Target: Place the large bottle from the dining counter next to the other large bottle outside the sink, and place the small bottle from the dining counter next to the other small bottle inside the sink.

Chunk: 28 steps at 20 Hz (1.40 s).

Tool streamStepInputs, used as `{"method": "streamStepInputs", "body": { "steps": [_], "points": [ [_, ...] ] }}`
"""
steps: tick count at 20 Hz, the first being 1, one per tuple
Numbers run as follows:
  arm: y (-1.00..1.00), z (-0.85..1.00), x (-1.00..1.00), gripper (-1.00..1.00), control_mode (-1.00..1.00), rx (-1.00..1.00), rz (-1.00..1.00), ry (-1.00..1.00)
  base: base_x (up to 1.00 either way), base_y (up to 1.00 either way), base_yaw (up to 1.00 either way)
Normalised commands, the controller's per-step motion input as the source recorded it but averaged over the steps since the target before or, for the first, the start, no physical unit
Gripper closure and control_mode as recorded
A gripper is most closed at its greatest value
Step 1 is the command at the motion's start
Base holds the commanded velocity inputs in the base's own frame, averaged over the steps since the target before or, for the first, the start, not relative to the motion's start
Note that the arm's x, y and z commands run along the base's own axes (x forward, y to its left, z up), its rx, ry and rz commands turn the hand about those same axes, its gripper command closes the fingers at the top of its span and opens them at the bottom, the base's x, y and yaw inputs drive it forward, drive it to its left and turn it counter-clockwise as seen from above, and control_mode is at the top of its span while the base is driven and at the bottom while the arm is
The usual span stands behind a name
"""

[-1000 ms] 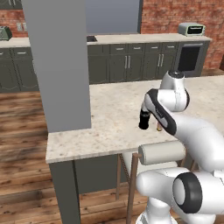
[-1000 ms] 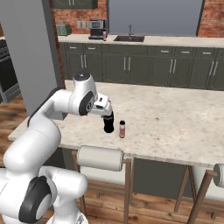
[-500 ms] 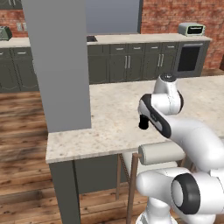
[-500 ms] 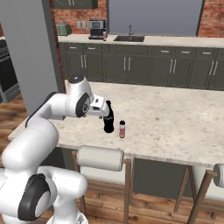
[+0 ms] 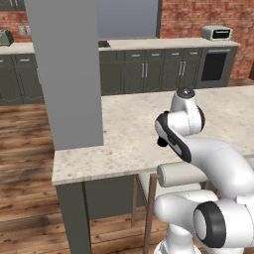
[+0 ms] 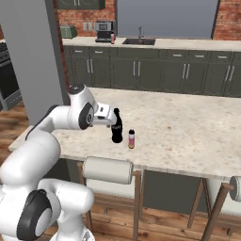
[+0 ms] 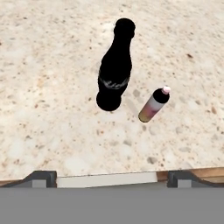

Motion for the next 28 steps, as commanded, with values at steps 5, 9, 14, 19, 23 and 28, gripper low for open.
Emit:
{"method": "streamStepInputs", "body": {
  "steps": [5, 9, 14, 19, 23, 28],
  "points": [
    [-0.02, 0.00, 0.10, -1.00, -1.00, 0.00, 0.00, -0.05, 0.00, 0.00, 0.00],
    [-0.07, 0.00, 0.13, -1.00, -1.00, 0.00, 0.00, -0.02, 0.00, 0.00, 0.00],
    [-0.11, 0.00, 0.10, -1.00, -1.00, 0.00, 0.00, 0.00, 0.00, 0.00, 0.00],
    [-0.08, 0.00, 0.25, -1.00, -1.00, 0.00, 0.00, 0.00, 0.00, 0.00, 0.00],
    [-0.03, 0.00, 0.35, -1.00, -1.00, 0.03, 0.00, 0.00, 0.00, 0.00, 0.00],
    [0.00, 0.00, 0.38, -1.00, -1.00, 0.04, 0.00, 0.00, 0.00, 0.00, 0.00]
  ]
}}
